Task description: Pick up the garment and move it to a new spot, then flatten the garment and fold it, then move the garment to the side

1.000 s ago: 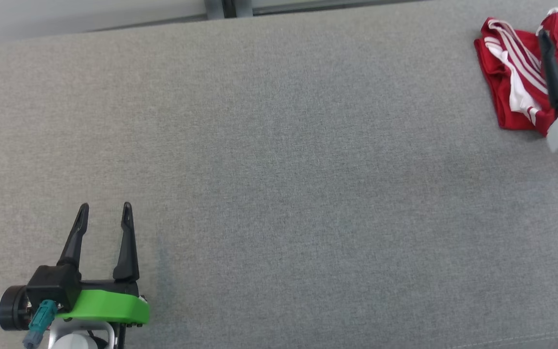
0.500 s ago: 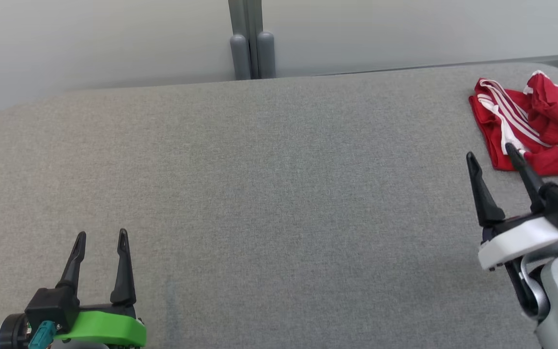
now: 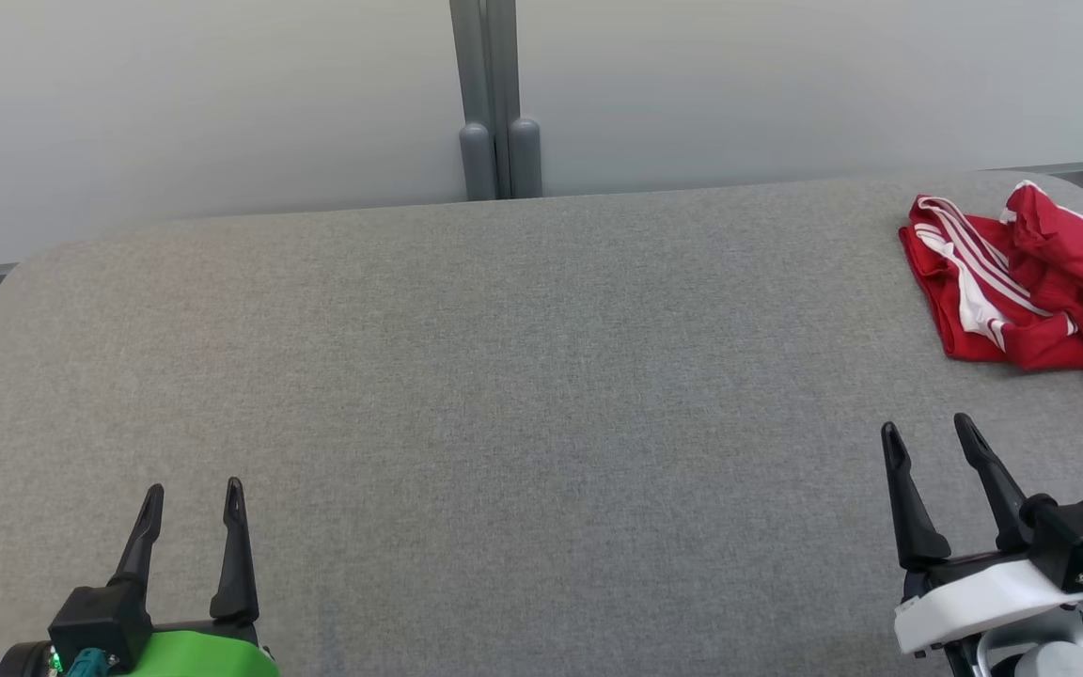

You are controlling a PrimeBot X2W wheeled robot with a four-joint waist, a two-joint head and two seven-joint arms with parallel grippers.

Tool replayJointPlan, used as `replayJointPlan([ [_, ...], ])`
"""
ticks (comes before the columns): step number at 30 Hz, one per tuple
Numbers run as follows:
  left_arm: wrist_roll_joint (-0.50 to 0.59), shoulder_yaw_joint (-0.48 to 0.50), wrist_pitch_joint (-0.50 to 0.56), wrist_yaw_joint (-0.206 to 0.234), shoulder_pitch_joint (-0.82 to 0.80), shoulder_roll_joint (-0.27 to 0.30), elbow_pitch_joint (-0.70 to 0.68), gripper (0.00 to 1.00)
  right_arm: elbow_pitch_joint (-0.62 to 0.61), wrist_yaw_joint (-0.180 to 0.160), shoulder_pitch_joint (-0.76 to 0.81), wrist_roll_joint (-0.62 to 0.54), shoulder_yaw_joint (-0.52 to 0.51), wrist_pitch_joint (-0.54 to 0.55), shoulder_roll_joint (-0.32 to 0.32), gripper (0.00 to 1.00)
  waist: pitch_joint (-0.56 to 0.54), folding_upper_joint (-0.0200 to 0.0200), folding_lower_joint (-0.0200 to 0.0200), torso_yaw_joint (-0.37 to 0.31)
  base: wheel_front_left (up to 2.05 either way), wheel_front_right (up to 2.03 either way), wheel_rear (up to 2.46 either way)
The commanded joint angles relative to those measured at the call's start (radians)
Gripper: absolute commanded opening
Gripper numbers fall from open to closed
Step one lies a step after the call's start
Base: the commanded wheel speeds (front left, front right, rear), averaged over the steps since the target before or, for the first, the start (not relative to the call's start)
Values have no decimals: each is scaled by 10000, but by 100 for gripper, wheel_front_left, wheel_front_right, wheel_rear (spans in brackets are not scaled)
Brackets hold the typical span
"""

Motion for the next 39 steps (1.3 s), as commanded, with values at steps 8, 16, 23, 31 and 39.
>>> replayJointPlan([
  [8,42,100,8,-40,159,-73,84,100,-234,-21,422,-188,-131,-26,416,100,-128,0,1,-152,0,0,0],
  [16,49,126,7,-64,134,-96,159,100,-160,-20,464,-285,-110,-26,564,100,-159,0,1,-104,0,0,0],
  [23,-61,113,8,-77,60,-105,286,100,-193,-20,408,-266,-88,-26,543,100,-139,0,1,-41,0,0,0],
  [31,-112,85,7,-91,94,-122,279,100,-146,-20,372,-202,4,-26,506,100,-123,0,1,-4,0,0,0],
  [39,-337,120,110,-62,82,-250,758,0,239,0,472,100,19,71,639,0,-117,0,1,0,0,0,0],
])
